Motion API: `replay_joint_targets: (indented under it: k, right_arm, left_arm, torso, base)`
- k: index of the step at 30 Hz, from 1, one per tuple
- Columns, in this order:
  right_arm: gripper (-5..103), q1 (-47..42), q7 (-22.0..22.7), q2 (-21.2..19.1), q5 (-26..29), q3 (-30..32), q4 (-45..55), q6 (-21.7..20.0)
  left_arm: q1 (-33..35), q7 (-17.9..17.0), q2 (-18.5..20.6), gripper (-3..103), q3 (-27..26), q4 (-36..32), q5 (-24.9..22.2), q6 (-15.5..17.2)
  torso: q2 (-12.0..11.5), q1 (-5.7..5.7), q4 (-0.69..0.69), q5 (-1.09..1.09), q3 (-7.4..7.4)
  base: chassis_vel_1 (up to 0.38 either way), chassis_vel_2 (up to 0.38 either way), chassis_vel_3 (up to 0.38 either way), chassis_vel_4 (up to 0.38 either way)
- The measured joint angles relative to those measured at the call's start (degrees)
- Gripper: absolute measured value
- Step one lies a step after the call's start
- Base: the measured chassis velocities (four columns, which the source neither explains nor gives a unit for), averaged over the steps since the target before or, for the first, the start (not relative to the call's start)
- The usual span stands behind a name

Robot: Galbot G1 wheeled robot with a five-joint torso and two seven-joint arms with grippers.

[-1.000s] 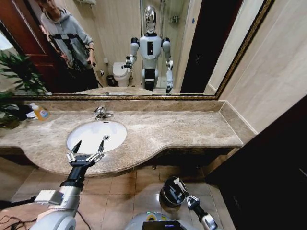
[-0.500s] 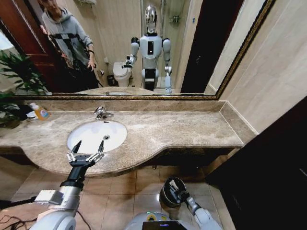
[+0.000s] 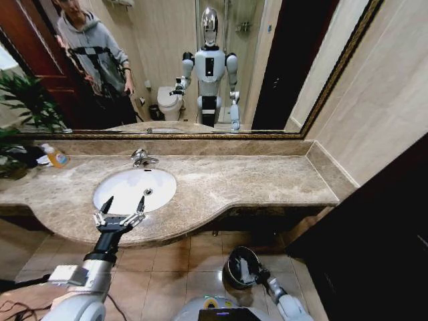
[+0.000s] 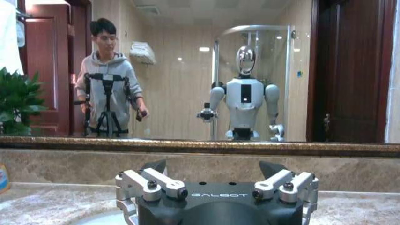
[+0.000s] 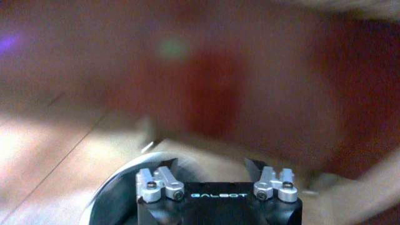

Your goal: Pick up the trash from the sink and place it in the trash bin.

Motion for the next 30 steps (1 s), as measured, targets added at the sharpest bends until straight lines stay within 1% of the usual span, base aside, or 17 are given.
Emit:
replay_joint_targets:
  k: [1, 2, 4, 6, 7, 9, 10, 12, 13, 16, 18, 19, 22, 23, 25, 27, 30]
  right_arm:
    - [73, 0.0, 0.0, 0.0, 0.0, 0.0, 0.0, 0.0]
    - [79, -0.9, 0.5, 0.4, 2.9, 2.2, 2.4, -0.7]
    - [89, -2.2, 3.7, 0.9, 8.4, 7.5, 7.6, -0.8]
    - [89, -2.6, 4.7, 1.0, 9.4, 9.6, 9.5, -0.9]
    - [98, -3.1, 6.0, 1.5, 10.9, 13.6, 13.2, -1.3]
    - [99, -2.6, 7.8, 2.2, 12.6, 18.8, 16.5, 0.3]
    - [99, -2.6, 7.8, 2.2, 12.6, 18.8, 16.5, 0.3]
    - [100, -2.2, 8.5, 2.4, 13.0, 23.8, 20.1, 1.9]
    - [100, -2.3, 8.5, 2.5, 13.2, 26.1, 22.6, 1.9]
    - [100, -3.4, 8.4, 2.6, 14.6, 28.4, 27.0, 1.2]
    - [100, -6.0, 7.4, 2.6, 18.6, 28.5, 32.8, 1.9]
    - [100, -6.0, 7.4, 2.6, 18.6, 28.5, 32.8, 1.9]
    - [100, -10.9, -0.2, 4.7, 23.9, 26.5, 41.7, 2.7]
    - [100, -10.9, -0.2, 4.7, 23.9, 26.5, 41.7, 2.7]
    - [100, -14.8, -4.8, 6.8, 26.3, 23.9, 48.8, 1.6]
    - [100, -16.4, -6.3, 7.7, 26.4, 22.7, 52.0, 0.6]
    - [100, -18.8, -7.2, 10.1, 23.2, 20.2, 58.0, -2.3]
  left_arm:
    - [0.0, 0.0, 0.0, 100, 0.0, 0.0, 0.0, 0.0]
    - [0.0, 0.0, 0.0, 100, 0.0, 0.0, 0.0, 0.0]
    - [0.0, 0.0, 0.0, 100, 0.0, 0.0, 0.0, 0.0]
    - [0.0, 0.0, 0.0, 100, 0.0, 0.0, 0.0, 0.0]
    - [0.0, 0.0, 0.0, 100, 0.0, 0.0, 0.0, 0.0]
    - [0.0, 0.0, 0.0, 100, 0.0, 0.0, 0.0, 0.0]
    - [0.0, 0.0, 0.0, 100, 0.0, 0.0, 0.0, 0.0]
    - [0.0, 0.0, 0.0, 100, 0.0, 0.0, 0.0, 0.0]
    - [0.0, 0.0, 0.0, 100, 0.0, 0.0, 0.0, 0.0]
    - [0.0, 0.0, 0.0, 100, 0.0, 0.0, 0.0, 0.0]
    - [0.0, 0.0, 0.0, 100, 0.0, 0.0, 0.0, 0.0]
    - [0.0, 0.0, 0.0, 100, 0.0, 0.0, 0.0, 0.0]
    - [0.0, 0.0, 0.0, 100, 0.0, 0.0, 0.0, 0.0]
    - [0.0, 0.0, 0.0, 100, 0.0, 0.0, 0.0, 0.0]
    - [0.0, 0.0, 0.0, 100, 0.0, 0.0, 0.0, 0.0]
    - [0.0, 0.0, 0.0, 100, 0.0, 0.0, 0.0, 0.0]
    - [0.0, 0.0, 0.0, 100, 0.0, 0.0, 0.0, 0.0]
  torso:
    - [0.0, 0.0, 0.0, 0.0, 0.0]
    - [0.0, 0.0, -0.01, -0.01, 0.0]
    - [0.0, 0.0, 0.0, 0.03, 0.0]
    - [0.0, 0.0, 0.0, 0.04, 0.0]
    - [0.0, 0.0, 0.0, -0.01, 0.0]
    - [0.0, 0.0, 0.0, 0.0, 0.0]
    - [0.0, 0.0, 0.0, 0.0, 0.0]
    - [0.0, 0.0, 0.01, 0.06, 0.0]
    - [0.0, 0.0, 0.01, 0.0, 0.0]
    - [0.0, 0.0, -0.01, -0.01, 0.0]
    - [0.0, 0.0, 0.0, 0.03, 0.0]
    - [0.0, 0.0, 0.0, 0.03, 0.0]
    - [0.0, 0.0, 0.0, 0.03, 0.0]
    - [0.0, 0.0, 0.0, 0.03, 0.0]
    - [0.0, 0.0, 0.0, 0.01, 0.0]
    - [0.0, 0.0, -0.01, -0.01, 0.0]
    - [0.0, 0.0, 0.0, 0.0, 0.0]
  base:
    - [0.0, 0.0, 0.0, 0.0]
    - [0.0, 0.0, 0.0, 0.0]
    - [0.0, 0.0, 0.0, 0.0]
    - [0.0, 0.0, 0.0, 0.0]
    - [0.0, 0.0, 0.0, 0.0]
    - [0.0, 0.0, 0.0, 0.0]
    - [0.0, 0.0, 0.0, 0.0]
    - [0.0, 0.0, 0.0, 0.0]
    - [0.0, 0.0, 0.0, 0.0]
    - [0.0, 0.0, 0.0, 0.0]
    - [0.0, 0.0, 0.0, 0.0]
    - [0.0, 0.0, 0.0, 0.0]
    - [0.0, 0.0, 0.0, 0.0]
    - [0.0, 0.0, 0.0, 0.0]
    - [0.0, 0.0, 0.0, 0.0]
    - [0.0, 0.0, 0.0, 0.0]
    - [0.0, 0.0, 0.0, 0.0]
